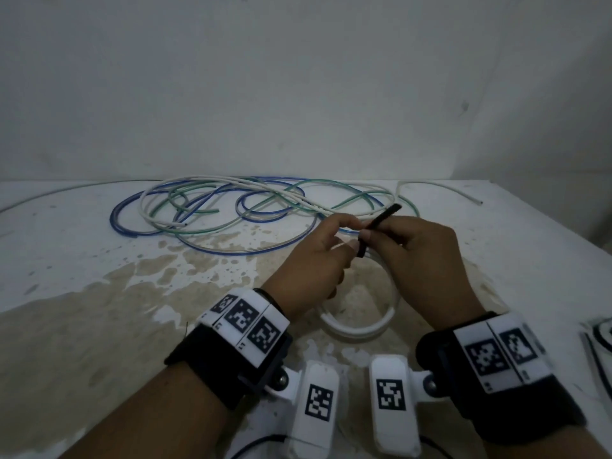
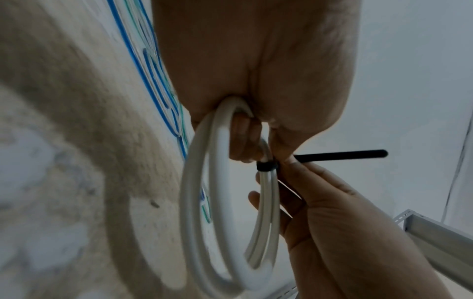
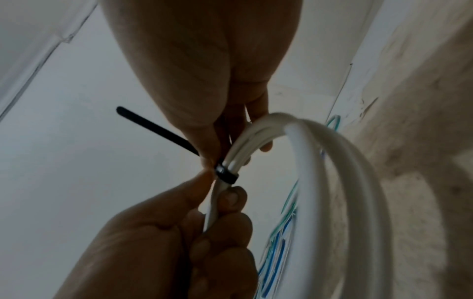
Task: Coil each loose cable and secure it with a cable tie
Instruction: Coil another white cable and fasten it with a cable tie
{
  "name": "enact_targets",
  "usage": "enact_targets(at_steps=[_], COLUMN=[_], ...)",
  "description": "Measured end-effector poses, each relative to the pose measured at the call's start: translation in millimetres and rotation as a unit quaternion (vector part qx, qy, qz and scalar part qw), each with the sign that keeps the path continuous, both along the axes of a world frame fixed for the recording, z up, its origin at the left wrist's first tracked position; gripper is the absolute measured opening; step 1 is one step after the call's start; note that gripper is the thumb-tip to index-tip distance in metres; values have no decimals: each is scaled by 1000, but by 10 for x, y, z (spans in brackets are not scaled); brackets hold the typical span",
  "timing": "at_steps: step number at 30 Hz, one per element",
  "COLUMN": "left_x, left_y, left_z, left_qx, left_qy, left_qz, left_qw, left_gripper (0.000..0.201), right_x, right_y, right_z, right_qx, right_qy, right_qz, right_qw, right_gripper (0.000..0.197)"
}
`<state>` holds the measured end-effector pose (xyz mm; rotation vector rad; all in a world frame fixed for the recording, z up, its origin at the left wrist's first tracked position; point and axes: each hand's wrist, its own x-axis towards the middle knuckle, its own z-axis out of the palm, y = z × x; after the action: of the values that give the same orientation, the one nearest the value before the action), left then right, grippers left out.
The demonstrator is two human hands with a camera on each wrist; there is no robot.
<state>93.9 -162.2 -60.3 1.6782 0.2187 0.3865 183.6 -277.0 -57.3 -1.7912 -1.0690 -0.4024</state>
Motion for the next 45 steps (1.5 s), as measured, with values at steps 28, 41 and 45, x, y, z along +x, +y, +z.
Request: enact_targets(at_steps=[28, 41, 45], left_x=[-854, -2490, -2939], left_y=[504, 1322, 1615], left_z=[296, 226, 215], left_qx=[39, -187, -167], left_qy=[67, -35, -49], left_qz=[56, 300, 335], left_qw=[995, 935, 926], left_gripper=[11, 17, 26], right_x=[-416, -1667, -1963], right_y=[394, 1797, 2005], right_z=[415, 412, 422], right_qx=[-233, -71, -159], right_qy=[138, 455, 421], right_qz=[205, 286, 325], right_qw=[941, 840, 832], right_gripper=[19, 13, 11])
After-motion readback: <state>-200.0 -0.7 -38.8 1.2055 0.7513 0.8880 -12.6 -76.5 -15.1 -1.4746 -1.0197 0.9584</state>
